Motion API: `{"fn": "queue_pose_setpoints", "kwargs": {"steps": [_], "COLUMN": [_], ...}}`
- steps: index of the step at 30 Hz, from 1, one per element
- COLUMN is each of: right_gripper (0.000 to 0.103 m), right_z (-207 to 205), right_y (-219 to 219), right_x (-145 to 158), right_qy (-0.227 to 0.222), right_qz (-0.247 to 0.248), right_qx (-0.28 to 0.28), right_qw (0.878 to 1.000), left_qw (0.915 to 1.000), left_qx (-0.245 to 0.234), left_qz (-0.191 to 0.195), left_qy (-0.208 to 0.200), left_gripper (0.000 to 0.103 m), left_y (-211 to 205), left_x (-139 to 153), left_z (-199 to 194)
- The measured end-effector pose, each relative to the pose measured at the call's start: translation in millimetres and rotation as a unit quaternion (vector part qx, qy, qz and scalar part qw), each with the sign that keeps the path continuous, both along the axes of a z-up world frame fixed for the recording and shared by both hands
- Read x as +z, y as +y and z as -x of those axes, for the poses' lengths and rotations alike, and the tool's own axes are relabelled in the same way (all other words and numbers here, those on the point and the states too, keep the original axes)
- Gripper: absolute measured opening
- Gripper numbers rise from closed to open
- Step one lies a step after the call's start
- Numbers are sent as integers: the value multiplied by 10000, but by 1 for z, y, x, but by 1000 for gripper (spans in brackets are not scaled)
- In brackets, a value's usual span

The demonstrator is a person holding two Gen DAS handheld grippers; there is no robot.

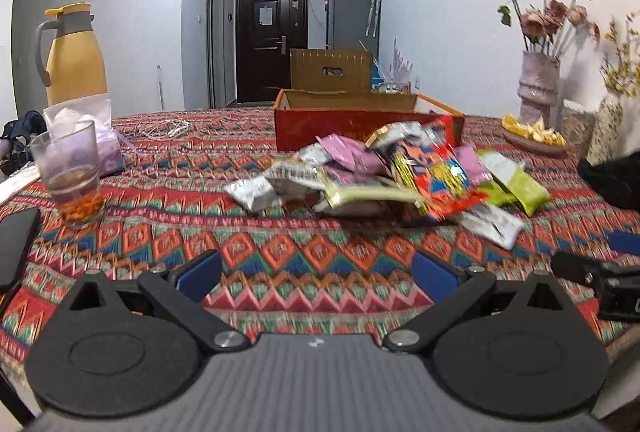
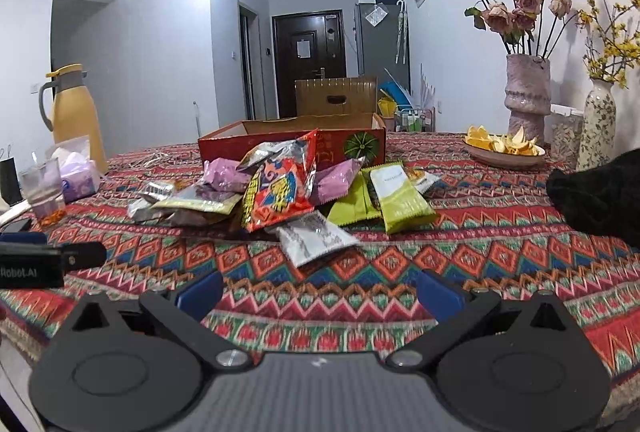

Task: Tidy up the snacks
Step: 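Grasp a white oat-crisp packet with the left tool while the right tool grasps a gold packet, then carry both held packets up and over the open orange box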

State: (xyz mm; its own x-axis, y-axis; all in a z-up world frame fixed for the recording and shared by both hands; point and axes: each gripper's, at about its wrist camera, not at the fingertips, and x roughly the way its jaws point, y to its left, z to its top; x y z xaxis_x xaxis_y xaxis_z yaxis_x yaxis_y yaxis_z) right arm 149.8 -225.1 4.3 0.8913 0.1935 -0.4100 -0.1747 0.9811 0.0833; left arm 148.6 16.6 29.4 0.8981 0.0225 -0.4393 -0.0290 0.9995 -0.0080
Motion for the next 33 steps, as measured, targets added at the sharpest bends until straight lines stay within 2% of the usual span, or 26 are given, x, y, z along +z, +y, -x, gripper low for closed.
{"fn": "queue_pose_setpoints", "kwargs": {"steps": [9, 14, 18, 20, 24, 27, 28, 33], "right_gripper": [102, 91, 89, 86, 86, 84, 83, 83], "right_z": [-61, -104, -146, -167, -214, -244, -250, -275], "right_y": [-10, -30, -50, -59, -77, -79, -77, -73], "right_x": [13, 25, 28, 26, 15, 0, -3, -5], "right_qy": [81, 144, 117, 163, 493, 845, 868, 958], "right_qz": [19, 81, 767, 1039, 1565, 2042, 2100, 1913], "right_qx": [-223, -285, -458, -434, -222, 81, 285, 846], "right_qw": [9997, 9995, 9959, 9935, 9862, 9753, 9734, 9732], "left_qw": [9996, 9997, 9989, 9987, 9967, 9948, 9942, 9932], "left_qx": [244, 208, 288, 213, 161, 183, 192, 382], "left_qz": [-116, -127, -292, -253, -190, -162, -140, -110], "left_qy": [-49, 66, 215, 377, 778, 988, 1047, 1096], "left_gripper": [99, 85, 77, 75, 69, 58, 52, 51], "left_y": [18, 25, 25, 26, 28, 28, 29, 32], "left_x": [16, 16, 12, 10, 0, -6, -7, -8], "left_z": [-77, -117, -147, -162, -182, -192, -194, -201]}}
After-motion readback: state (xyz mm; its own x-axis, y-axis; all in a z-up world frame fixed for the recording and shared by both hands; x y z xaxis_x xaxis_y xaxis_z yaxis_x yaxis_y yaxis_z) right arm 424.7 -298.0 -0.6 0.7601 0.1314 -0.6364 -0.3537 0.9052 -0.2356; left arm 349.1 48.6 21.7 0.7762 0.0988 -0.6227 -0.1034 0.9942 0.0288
